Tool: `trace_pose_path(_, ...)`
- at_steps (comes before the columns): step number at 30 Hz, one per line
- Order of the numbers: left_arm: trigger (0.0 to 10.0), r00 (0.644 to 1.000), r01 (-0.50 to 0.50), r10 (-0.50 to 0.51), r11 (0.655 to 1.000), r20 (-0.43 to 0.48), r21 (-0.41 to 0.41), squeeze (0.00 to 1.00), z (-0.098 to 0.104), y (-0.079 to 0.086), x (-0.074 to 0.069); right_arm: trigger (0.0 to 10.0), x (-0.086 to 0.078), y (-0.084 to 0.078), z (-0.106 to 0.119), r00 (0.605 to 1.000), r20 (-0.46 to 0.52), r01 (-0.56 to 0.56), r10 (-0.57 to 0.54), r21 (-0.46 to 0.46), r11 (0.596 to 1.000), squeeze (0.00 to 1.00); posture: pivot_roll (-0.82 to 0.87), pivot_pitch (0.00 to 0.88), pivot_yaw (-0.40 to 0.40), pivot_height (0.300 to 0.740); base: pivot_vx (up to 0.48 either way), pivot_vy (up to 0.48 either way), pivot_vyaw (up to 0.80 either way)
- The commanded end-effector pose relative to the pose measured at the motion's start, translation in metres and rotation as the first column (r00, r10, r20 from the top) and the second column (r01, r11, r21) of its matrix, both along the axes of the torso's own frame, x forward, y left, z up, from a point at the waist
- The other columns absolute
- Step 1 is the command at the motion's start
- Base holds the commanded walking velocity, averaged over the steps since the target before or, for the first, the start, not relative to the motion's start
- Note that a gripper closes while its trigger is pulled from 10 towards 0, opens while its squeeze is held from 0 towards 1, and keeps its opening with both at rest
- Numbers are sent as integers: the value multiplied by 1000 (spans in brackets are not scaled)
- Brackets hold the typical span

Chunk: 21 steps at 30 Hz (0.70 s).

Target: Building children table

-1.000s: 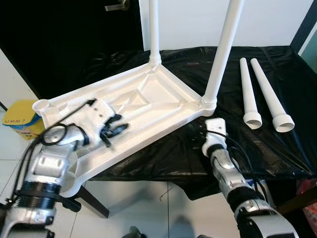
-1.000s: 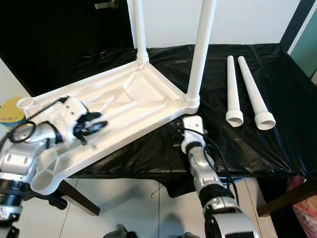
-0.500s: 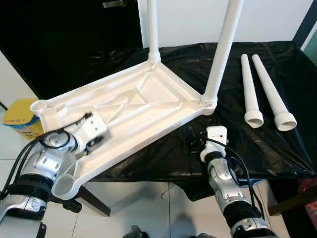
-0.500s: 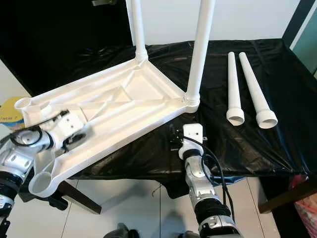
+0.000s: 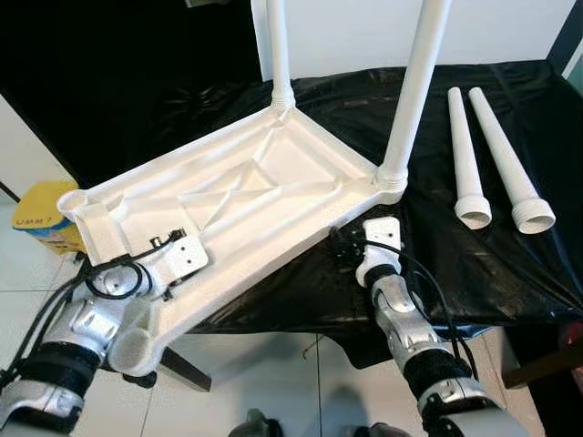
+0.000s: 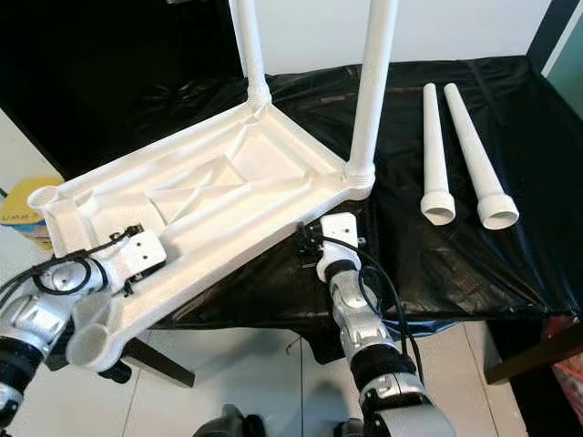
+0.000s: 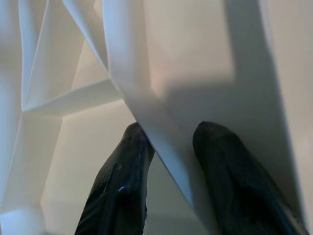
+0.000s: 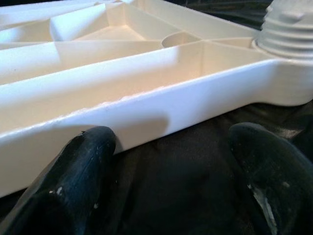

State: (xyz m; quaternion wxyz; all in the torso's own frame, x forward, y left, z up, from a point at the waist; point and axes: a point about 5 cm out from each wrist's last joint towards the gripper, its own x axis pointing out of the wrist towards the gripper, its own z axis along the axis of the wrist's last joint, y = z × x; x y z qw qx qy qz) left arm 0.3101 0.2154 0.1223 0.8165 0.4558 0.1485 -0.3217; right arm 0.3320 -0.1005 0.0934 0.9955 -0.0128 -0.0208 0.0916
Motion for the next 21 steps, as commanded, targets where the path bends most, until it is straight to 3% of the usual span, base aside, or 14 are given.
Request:
trace_pose_path(1,10000,958,197,-201,980,-204,-38,0,-13,-22,-17,10000,3,13,0,997,-30,-77,76,-20,997,0,26,110,87,740,0,0,0)
trace_pose_path(9,10000,920,277,-294,956,-260,-100,0,-17,-40,-31,10000,13,17,7,987,-44,-159,156,-59,986,0,28,104,83,740,0,0,0)
trace_pose_path(13,10000,898,311,-352,932,-266,-184,0,-18,-63,-43,10000,19,17,13,985,-37,-168,166,-66,983,0,25,96,78,740,0,0,0)
trace_pose_path(16,10000,893,316,-363,927,-264,-203,0,-18,-68,-45,10000,20,17,13,985,-36,-168,166,-66,984,0,24,95,78,740,0,0,0)
trace_pose_path(20,10000,881,325,-405,894,-244,-308,0,-14,-93,-51,10000,22,16,14,986,-34,-168,166,-67,984,0,20,90,76,740,0,0,0)
trace_pose_path(21,10000,881,325,-405,894,-244,-308,0,-14,-93,-51,10000,22,16,14,986,-34,-168,166,-67,984,0,20,90,76,740,0,0,0)
